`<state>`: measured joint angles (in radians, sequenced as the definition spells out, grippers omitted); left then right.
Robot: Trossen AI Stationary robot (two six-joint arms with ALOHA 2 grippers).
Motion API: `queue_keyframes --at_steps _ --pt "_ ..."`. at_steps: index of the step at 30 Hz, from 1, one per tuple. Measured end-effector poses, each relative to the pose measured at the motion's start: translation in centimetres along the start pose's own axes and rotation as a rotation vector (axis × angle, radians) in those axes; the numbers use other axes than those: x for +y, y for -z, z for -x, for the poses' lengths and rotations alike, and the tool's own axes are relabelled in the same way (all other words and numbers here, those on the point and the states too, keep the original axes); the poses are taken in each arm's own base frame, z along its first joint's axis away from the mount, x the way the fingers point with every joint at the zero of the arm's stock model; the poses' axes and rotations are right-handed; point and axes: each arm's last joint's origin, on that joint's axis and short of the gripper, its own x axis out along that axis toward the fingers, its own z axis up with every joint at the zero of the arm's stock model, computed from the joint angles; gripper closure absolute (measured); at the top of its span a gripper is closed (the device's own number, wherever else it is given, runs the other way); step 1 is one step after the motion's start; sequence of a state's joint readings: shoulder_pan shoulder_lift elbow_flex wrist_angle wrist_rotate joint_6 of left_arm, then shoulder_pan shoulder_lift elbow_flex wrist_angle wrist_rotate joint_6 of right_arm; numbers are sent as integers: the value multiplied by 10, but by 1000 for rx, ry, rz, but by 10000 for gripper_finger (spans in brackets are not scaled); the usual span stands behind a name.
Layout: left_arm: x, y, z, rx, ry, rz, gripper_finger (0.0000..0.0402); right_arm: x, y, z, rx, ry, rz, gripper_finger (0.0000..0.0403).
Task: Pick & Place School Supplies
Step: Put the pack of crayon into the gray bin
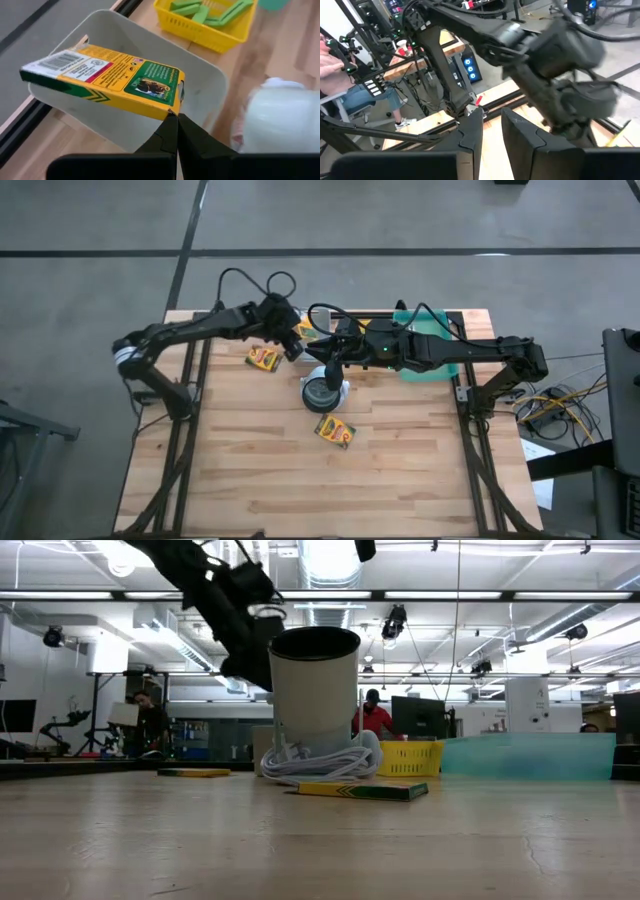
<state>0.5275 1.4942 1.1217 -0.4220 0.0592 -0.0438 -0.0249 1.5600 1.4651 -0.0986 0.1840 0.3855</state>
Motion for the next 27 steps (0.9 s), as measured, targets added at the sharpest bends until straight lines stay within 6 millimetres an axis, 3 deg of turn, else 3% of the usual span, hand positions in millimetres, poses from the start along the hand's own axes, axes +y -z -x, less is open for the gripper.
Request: queue_keyframes --at_steps 14,27 --pt "16 0 -57 162 -20 -12 399 0 0 0 0 0 0 335" --pt "27 9 -74 214 -4 -1 378 0 0 0 0 0 0 335"
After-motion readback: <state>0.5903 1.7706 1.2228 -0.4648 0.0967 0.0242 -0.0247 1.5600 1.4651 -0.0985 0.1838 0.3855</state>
